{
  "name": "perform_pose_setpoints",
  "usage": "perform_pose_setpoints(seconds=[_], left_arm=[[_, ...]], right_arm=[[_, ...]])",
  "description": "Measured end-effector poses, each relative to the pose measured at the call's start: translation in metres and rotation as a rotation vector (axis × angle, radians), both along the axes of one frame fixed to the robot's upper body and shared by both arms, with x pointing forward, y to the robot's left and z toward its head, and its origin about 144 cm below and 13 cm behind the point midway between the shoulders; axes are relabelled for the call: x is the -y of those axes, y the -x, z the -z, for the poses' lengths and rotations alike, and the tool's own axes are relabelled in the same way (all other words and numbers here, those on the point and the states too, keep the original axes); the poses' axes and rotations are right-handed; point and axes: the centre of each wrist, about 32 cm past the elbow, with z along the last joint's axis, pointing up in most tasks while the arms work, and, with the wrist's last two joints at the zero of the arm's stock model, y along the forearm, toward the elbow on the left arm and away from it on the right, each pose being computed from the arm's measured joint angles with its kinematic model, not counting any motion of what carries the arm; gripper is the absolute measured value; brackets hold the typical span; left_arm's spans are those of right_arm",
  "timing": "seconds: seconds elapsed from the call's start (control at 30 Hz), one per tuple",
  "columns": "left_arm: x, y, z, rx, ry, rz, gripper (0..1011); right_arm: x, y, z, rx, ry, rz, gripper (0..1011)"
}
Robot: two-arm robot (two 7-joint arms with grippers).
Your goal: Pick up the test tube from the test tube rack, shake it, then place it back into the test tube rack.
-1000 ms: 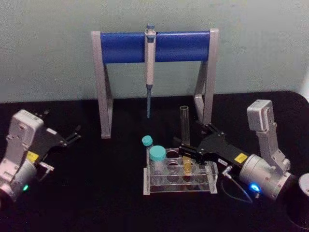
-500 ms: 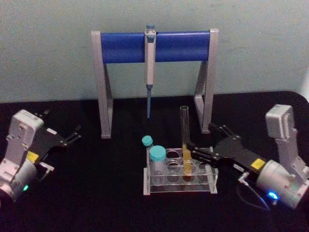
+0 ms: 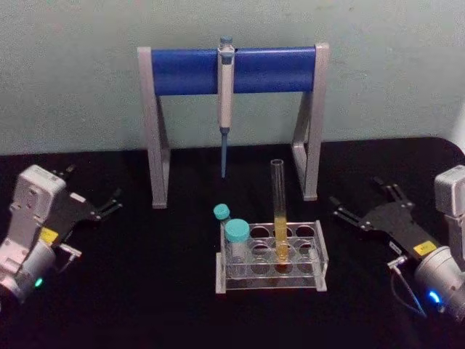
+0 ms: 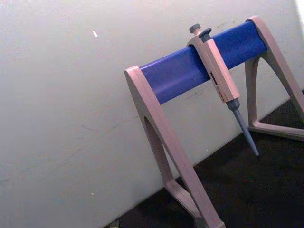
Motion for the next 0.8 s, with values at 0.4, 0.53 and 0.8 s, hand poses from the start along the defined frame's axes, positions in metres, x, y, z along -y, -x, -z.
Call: perform_pose_setpoints(seconds=[0.4, 0.53, 0.8], left_arm=[[0.0, 0.0, 0.0, 0.0, 0.0, 0.0, 1010], [0.0, 0.0, 0.0, 0.0, 0.0, 0.0, 1010], [0.0, 0.0, 0.0, 0.0, 0.0, 0.0, 1009]], right_arm=[[-0.012, -0.005, 0.031, -0.046, 0.024, 0.149, 1000], [-0.014, -0.006, 0.039, -0.066, 0.02, 0.161, 1000], [-0.016, -0.008, 0.047, -0.1, 0.012, 0.149, 1000]])
